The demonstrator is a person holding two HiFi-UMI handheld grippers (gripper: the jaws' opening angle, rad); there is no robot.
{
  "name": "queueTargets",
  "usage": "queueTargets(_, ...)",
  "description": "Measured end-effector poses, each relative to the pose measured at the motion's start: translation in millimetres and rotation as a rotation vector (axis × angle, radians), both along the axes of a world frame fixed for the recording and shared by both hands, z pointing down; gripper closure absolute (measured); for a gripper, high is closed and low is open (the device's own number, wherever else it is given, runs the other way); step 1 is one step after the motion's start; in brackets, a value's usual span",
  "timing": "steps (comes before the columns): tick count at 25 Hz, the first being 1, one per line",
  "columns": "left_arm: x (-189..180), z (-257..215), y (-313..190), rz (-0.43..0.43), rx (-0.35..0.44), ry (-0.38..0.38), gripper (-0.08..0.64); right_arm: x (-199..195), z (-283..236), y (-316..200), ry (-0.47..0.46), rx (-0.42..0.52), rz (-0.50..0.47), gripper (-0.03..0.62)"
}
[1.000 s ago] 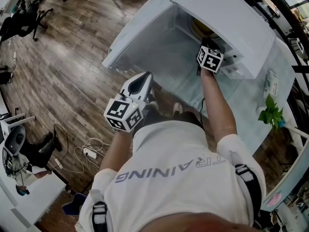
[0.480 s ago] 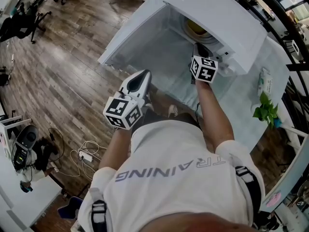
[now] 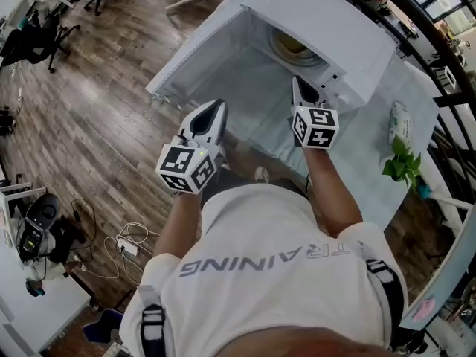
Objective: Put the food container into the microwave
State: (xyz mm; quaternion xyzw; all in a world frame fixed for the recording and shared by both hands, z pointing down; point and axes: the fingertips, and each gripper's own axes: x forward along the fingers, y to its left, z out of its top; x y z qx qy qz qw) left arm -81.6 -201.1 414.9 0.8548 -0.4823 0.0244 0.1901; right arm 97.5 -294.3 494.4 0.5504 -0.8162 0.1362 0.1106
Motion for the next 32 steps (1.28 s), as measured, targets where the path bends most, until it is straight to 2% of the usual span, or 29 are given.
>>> queueTargets(6, 8, -18, 4, -0.017, 0.061, -0.018, 0.518, 6, -49, 40, -0.006, 0.1, -0.065, 0.569)
queueTargets(14, 1, -48, 9, -0.055, 0.146, -0.084, 0.517, 21, -114, 68, -0.044, 0.208, -0.082, 0.569)
queueTargets(19, 0, -52, 8, -0.068, 0.146, -0.089, 0.517, 26, -138, 77, -0.043, 0.275, -0.088, 0.569)
queueTargets(32, 0, -56, 11, -0.079, 0.14, -0.062, 0.518, 25, -134, 71, -0.04, 0.277, -0.117, 0.57)
